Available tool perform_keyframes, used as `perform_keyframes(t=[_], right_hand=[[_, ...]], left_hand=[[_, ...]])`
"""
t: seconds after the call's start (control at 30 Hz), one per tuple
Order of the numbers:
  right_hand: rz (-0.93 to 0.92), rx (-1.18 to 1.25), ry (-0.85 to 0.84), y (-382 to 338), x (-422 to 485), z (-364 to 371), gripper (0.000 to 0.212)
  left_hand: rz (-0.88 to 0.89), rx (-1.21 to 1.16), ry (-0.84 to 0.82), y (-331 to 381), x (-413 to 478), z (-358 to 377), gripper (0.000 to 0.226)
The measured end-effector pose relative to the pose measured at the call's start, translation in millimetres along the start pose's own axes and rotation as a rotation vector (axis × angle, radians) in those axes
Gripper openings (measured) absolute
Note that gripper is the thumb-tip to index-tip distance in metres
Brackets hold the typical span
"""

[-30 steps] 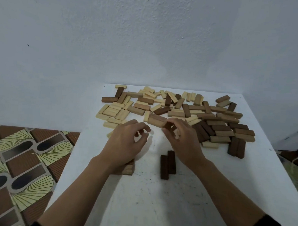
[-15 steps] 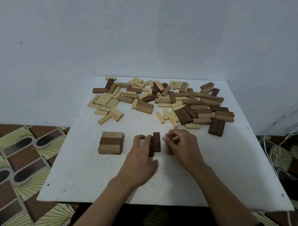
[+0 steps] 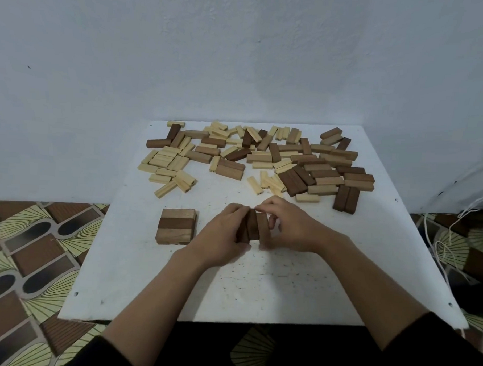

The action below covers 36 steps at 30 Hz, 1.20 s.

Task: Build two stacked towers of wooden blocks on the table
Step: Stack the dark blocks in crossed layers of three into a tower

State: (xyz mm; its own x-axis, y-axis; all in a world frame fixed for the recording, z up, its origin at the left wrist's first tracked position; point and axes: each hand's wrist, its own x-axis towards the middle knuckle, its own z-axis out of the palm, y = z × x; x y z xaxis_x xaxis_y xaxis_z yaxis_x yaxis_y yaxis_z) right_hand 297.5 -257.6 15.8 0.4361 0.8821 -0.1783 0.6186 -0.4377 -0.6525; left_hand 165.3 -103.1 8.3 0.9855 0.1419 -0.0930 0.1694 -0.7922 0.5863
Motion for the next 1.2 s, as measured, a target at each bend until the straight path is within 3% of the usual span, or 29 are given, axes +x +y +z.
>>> perform_keyframes(t=[0.33, 0.7, 0.9, 1.03, 1.2], right_hand=[[0.002, 0.001, 0.036, 1.8, 0.0, 0.6, 0.067], [-0.067, 0.046, 0.128, 1.5, -22.4, 25.7, 0.049], [-0.042, 0.021, 0.125, 5.8, -24.1, 27.3, 0.068], [0.013, 0.020, 0.120, 9.4, -29.2, 25.9, 0.097], [0.053, -0.072, 0.150, 15.2, -34.5, 24.3, 0.096]], left_hand=[[0.062, -0.041, -0.019, -4.1, 4.0, -0.2, 0.052], [0.105, -0.117, -0.029, -8.3, -16.6, -2.3, 0.061], [0.076, -0.137, -0.025, -11.4, -19.8, 0.8, 0.070], [0.047, -0.145, -0.012, -13.2, -20.2, 0.0, 0.081], [0.016, -0.121, 0.008, -13.5, -20.7, 0.6, 0.080]])
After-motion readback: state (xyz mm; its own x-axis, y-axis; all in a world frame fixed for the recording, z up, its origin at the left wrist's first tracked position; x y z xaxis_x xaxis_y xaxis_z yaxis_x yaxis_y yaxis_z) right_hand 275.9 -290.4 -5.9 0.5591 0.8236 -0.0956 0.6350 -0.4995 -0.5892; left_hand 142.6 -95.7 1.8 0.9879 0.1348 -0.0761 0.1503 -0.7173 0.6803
